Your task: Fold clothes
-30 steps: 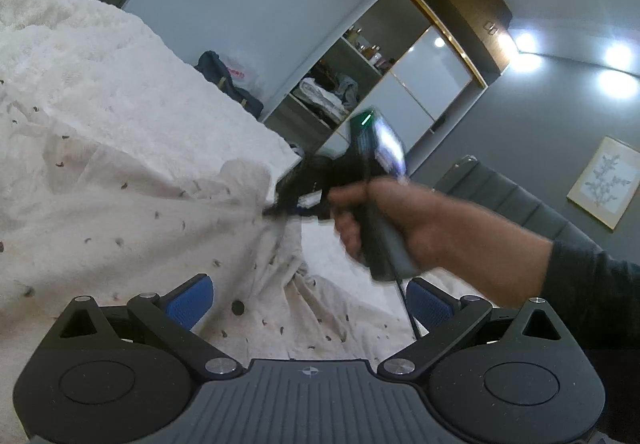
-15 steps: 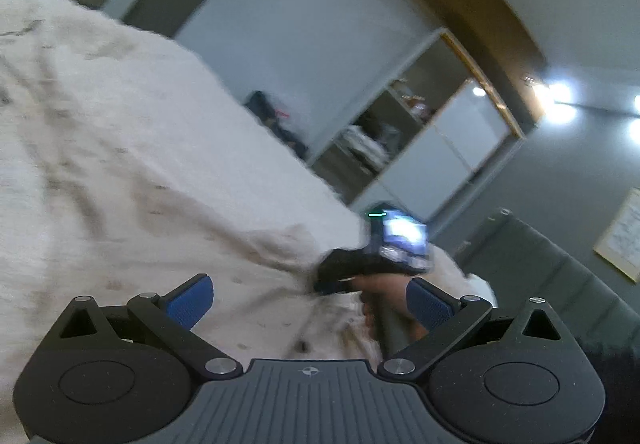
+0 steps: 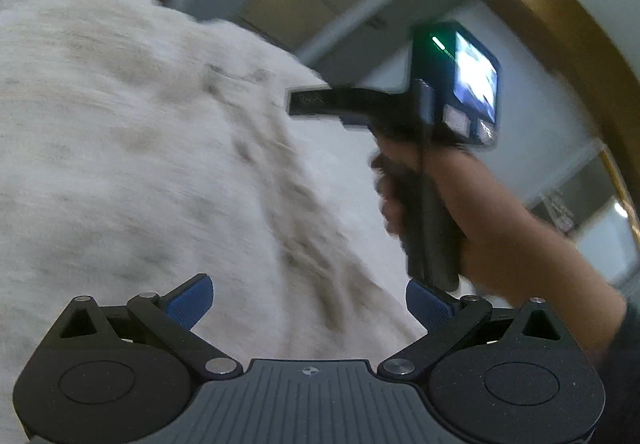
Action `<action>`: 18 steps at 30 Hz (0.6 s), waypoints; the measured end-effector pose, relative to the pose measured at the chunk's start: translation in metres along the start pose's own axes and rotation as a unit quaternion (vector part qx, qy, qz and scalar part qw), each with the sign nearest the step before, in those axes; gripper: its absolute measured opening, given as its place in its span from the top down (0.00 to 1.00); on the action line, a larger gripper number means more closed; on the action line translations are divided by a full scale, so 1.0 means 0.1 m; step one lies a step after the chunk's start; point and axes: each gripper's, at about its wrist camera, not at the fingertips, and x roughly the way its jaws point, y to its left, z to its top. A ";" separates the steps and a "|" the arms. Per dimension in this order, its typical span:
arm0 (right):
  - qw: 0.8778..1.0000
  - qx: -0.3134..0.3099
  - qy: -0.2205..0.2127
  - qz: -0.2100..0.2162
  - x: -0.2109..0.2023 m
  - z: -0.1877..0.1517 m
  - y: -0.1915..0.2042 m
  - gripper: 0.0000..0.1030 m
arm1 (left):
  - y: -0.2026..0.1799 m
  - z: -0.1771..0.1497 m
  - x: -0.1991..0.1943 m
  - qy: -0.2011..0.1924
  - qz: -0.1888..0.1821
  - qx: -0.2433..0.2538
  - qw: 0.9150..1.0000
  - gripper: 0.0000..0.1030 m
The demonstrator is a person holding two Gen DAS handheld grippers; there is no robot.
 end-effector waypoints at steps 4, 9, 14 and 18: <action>0.997 -0.073 0.024 -0.001 0.53 0.34 0.40 0.38 | 0.11 0.23 0.08 -0.018 0.072 -0.037 0.997 0.01; 0.994 -0.085 0.073 0.000 0.99 0.41 0.47 0.80 | 0.22 0.50 0.15 -0.054 0.107 -0.083 0.989 0.01; 0.996 -0.046 0.071 -0.011 0.90 0.44 0.37 0.98 | 0.10 0.54 0.08 -0.090 0.077 -0.064 0.991 0.01; 0.998 0.057 0.013 -0.014 0.21 0.36 -0.13 0.98 | -0.11 0.39 -0.06 -0.093 0.025 -0.035 0.995 0.01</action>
